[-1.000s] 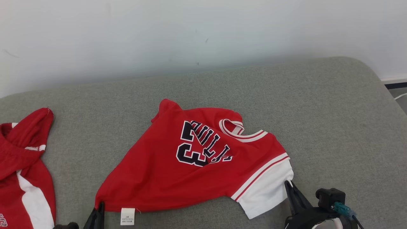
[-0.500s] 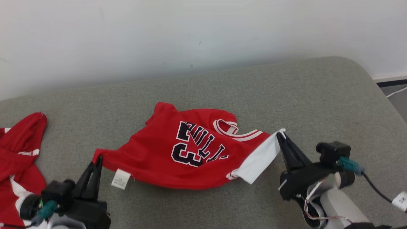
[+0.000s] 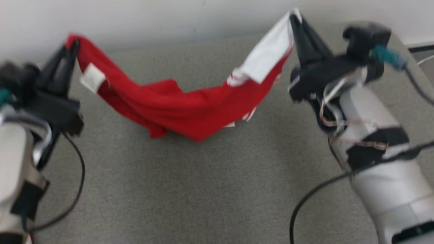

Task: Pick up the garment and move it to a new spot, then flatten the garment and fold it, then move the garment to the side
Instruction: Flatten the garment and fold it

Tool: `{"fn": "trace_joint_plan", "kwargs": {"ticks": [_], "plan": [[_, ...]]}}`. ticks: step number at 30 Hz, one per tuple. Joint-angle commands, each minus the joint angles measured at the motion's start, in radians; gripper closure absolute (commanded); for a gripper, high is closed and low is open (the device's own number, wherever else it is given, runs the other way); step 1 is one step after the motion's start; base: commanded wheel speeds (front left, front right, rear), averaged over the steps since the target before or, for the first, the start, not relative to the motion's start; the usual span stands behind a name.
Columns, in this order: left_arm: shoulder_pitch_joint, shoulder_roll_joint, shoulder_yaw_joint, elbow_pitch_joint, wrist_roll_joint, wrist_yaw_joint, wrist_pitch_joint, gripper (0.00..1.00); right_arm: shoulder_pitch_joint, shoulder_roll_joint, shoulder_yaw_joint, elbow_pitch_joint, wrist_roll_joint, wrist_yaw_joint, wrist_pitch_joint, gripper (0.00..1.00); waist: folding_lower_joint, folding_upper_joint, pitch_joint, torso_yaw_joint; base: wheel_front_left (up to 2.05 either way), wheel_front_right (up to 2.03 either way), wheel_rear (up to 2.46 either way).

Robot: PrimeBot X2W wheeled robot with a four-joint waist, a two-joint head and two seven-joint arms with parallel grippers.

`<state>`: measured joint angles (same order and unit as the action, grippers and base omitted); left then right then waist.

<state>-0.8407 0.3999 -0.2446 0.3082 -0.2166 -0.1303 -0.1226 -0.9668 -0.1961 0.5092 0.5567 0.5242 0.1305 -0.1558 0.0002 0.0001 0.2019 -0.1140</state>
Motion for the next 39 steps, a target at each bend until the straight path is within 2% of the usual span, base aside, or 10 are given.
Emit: {"fn": "trace_joint_plan", "kwargs": {"ticks": [1,8,13,22,29,35,39], "plan": [[-0.033,0.008,-0.009,0.011,-0.019,0.001,0.007,1.0,-0.039,0.001,0.004,0.016,0.011,0.0,-0.007,1.0,-0.0002,-0.0001,0.07,-0.004,0.0,0.0,0.0],[-0.322,0.079,-0.109,0.11,-0.082,0.001,0.04,1.0,-0.335,0.02,0.008,0.167,0.077,0.0,-0.009,1.0,-0.0002,-0.0001,0.173,-0.001,0.0,0.0,0.0],[-0.515,0.096,-0.155,0.213,-0.123,0.001,0.044,1.0,-0.527,0.033,-0.027,0.284,0.134,0.0,-0.013,1.0,-0.0002,-0.0001,0.221,0.003,0.0,0.0,0.0],[-0.766,0.075,-0.262,0.382,-0.176,0.001,0.029,1.0,-0.775,0.044,-0.047,0.481,0.143,0.0,-0.04,1.0,-0.0002,-0.0001,0.224,0.001,0.0,0.0,0.0],[-0.897,0.031,-0.28,0.463,-0.204,0.001,0.021,1.0,-0.931,0.049,-0.05,0.61,0.089,0.0,-0.07,1.0,-0.0002,-0.0001,0.213,0.006,0.0,0.0,0.0],[-0.962,-0.002,-0.295,0.509,-0.238,0.001,-0.013,1.0,-1.02,0.056,-0.048,0.656,0.059,0.0,-0.091,1.0,-0.0002,-0.0001,0.237,0.018,0.0,0.0,0.0],[-0.988,0.008,-0.311,0.527,-0.258,0.001,-0.034,1.0,-1.025,0.057,-0.037,0.662,0.054,0.0,-0.098,1.0,-0.0002,-0.0001,0.273,0.022,0.0,0.0,0.0]]}}
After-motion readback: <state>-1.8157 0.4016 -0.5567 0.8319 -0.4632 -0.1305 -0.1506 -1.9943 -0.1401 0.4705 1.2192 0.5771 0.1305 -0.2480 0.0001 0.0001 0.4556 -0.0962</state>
